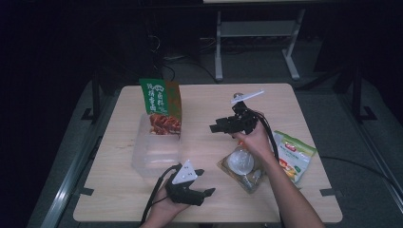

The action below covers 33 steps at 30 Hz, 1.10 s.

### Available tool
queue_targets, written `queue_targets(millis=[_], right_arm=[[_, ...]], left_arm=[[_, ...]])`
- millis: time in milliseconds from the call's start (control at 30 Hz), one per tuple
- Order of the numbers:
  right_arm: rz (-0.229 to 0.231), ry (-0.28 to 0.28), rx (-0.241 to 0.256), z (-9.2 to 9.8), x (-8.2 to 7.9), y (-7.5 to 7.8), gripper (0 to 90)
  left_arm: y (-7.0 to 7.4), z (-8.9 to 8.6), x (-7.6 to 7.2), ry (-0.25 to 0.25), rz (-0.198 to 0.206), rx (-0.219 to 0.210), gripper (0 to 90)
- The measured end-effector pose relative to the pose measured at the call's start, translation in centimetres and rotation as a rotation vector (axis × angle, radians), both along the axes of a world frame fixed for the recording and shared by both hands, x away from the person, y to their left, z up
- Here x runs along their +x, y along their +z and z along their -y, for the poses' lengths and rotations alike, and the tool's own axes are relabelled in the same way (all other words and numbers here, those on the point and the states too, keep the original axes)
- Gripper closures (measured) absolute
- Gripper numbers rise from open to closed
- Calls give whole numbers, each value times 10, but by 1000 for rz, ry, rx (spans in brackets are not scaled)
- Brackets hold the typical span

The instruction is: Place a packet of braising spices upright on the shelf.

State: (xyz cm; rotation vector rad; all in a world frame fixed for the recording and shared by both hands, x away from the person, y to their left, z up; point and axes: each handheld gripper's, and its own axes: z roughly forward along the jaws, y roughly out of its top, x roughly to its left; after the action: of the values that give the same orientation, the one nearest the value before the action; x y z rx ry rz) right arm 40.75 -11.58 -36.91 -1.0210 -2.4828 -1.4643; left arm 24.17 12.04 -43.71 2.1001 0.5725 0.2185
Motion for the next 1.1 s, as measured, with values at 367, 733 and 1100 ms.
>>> queue_targets(millis=[367,733,1100], right_arm=[[-22,-34,-13,32,-20,-4,465],[-48,-63,-12,56,-36,-10,445],[-50,-83,-28,73,-46,-16,436]], left_arm=[[-2,3,2,-7,-8,3,290],[-3,0,6,0,-3,-5,272],[-3,1,6,1,6,-3,265]])
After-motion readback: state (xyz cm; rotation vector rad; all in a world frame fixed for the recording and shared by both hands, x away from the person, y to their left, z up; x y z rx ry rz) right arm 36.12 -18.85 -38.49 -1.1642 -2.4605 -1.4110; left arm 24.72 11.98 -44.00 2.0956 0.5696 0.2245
